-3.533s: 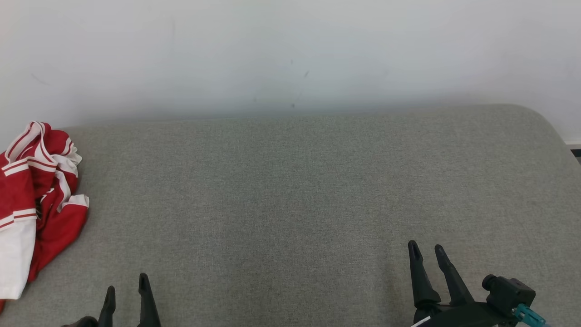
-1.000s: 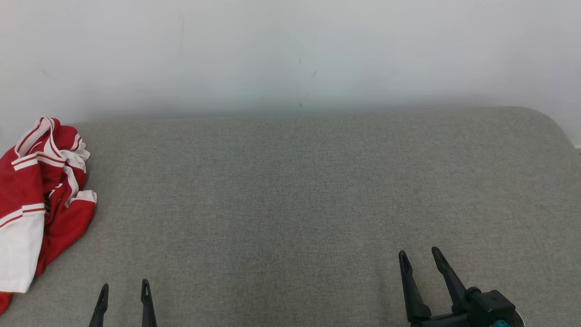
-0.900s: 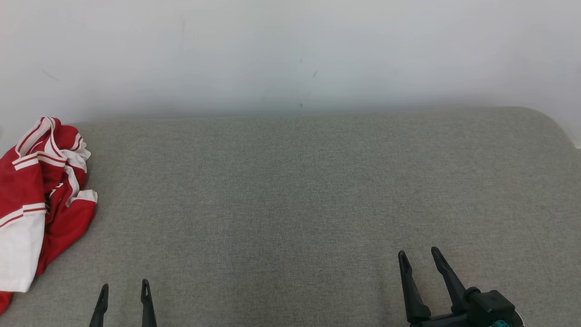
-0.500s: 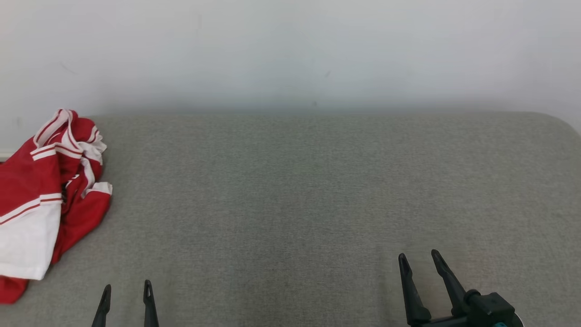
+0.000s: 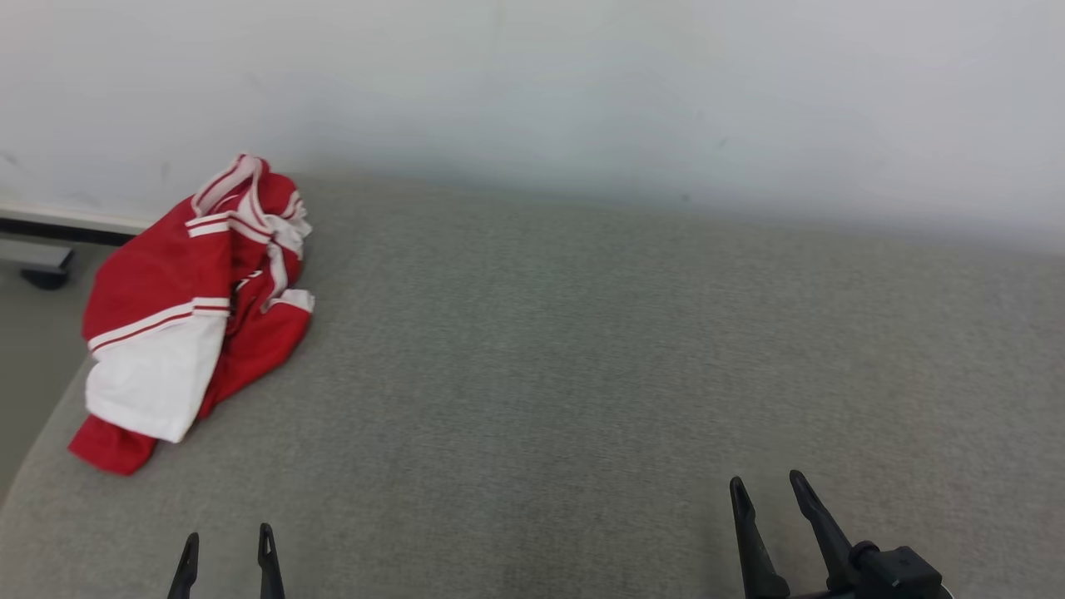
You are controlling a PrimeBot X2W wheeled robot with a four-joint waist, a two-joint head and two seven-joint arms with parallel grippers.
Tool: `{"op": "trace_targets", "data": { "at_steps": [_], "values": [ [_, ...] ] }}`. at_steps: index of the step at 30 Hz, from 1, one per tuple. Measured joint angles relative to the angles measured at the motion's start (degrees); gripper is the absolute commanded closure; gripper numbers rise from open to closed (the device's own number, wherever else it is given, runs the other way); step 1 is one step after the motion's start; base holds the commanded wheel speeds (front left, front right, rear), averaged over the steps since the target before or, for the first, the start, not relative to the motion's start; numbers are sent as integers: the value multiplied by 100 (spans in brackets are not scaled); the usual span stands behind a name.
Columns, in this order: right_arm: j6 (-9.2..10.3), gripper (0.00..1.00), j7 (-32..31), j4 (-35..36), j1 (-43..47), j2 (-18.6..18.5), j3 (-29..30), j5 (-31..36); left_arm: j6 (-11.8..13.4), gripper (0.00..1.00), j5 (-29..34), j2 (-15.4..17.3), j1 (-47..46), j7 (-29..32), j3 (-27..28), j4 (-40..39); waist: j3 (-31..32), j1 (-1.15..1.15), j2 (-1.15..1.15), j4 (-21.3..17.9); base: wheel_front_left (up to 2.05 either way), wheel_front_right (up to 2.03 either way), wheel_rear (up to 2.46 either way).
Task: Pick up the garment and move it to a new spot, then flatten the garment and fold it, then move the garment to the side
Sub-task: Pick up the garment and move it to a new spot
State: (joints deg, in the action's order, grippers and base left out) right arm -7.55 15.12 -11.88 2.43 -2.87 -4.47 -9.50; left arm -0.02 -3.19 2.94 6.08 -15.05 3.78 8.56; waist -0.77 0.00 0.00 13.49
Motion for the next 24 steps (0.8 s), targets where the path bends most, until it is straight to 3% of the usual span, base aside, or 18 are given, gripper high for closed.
{"op": "trace_targets", "data": {
  "at_steps": [24],
  "values": [
    [0,0,1,-91,-28,1,-252,12,113,0,-132,-1,192,0,208,-14,77,0,0,1522,0,0,0]
  ]
}}
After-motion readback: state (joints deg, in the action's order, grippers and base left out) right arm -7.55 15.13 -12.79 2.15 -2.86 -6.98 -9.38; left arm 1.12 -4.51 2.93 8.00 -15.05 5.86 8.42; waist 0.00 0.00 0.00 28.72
